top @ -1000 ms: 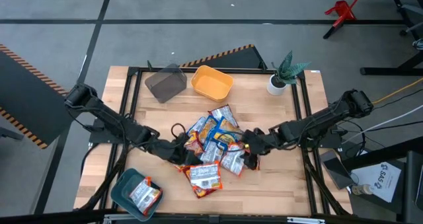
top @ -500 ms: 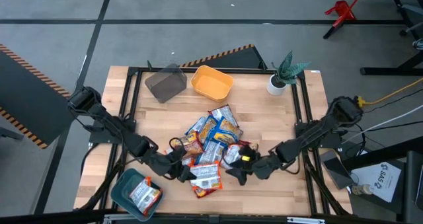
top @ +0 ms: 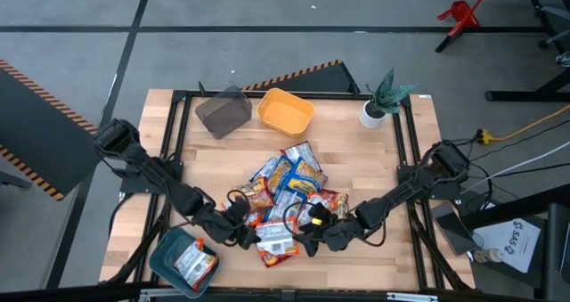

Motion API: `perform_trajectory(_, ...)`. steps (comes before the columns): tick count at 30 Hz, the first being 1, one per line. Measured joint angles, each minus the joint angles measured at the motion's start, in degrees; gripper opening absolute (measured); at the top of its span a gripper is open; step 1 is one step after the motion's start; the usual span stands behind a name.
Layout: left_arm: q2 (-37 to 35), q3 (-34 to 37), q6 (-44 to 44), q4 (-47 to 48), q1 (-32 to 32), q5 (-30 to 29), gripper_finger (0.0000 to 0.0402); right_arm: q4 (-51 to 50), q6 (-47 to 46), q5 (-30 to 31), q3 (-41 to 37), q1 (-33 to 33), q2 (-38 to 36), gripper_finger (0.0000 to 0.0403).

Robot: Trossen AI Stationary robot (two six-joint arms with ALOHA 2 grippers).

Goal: Sort Maruchan noodles
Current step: Put the orange noodle pack into the blue bin

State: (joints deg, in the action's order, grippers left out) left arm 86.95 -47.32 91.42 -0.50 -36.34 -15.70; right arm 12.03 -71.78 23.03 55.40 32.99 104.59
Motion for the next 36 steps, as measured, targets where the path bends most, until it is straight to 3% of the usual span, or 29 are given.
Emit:
perform_trajectory(13,2.65,-0.04,-3.8,-3.44,0.2,2.8,0.0212,0.04,0.34,-0.04,-0.02,0.0,0.62,0.0222)
perform_trajectory(23,2.65,-0.04,-4.78,-4.64,0.83,2.25,0.0214,-0.09,0.47,0.09,-0.02,0.0,0.61,0.0222)
perform_trajectory(29,2.65,-0.04,-4.5,0.91,1.42,5.58,0.0218,0.03,0.47,0.15,-0.02,0.0,0.58,0.0222)
perform_trajectory(36,2.65,-0.04,-4.51,2.41,2.12,5.05,0.0261,-0.09,0.48,2.19,-0.02,-0.01,0.58,0.0222)
